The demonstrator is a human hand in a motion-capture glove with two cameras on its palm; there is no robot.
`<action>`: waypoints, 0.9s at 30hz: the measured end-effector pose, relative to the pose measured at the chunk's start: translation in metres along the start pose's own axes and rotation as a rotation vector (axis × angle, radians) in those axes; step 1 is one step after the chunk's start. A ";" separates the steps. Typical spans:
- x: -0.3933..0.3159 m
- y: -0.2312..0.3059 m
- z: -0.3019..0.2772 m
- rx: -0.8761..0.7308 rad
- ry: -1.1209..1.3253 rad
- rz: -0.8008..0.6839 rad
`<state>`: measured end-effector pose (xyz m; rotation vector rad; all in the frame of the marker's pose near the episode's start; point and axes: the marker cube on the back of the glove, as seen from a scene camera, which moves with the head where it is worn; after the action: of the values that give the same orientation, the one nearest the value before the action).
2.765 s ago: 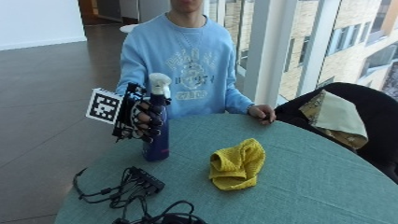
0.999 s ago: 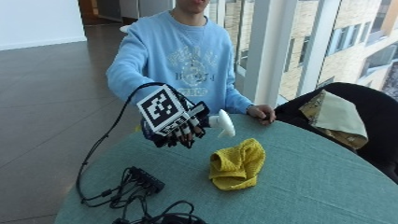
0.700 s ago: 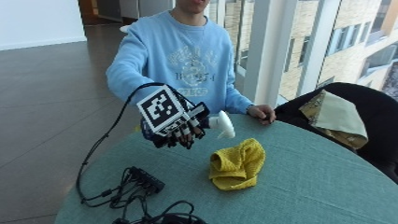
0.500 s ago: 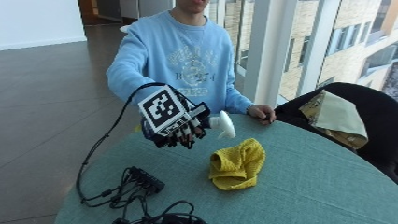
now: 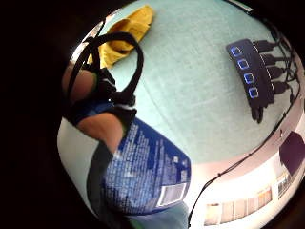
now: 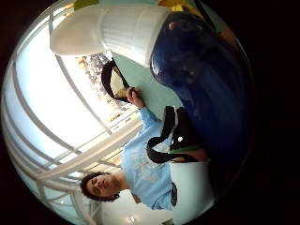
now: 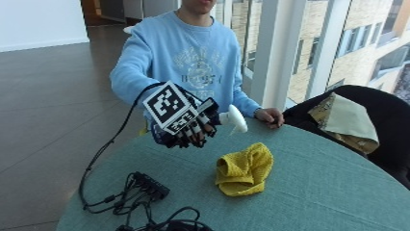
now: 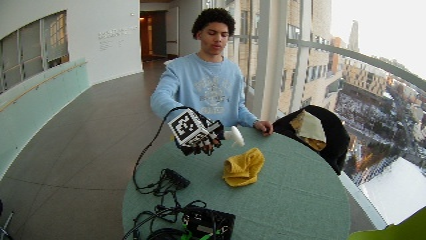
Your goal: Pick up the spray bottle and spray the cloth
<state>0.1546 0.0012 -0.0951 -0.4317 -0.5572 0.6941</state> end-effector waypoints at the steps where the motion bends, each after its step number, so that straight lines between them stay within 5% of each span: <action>1: -0.004 0.001 0.001 0.015 -0.008 -0.021; 27: -0.197 -0.044 0.086 0.409 -0.381 -0.831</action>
<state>-0.0018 -0.1504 -0.0703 0.3276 -0.8551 0.0658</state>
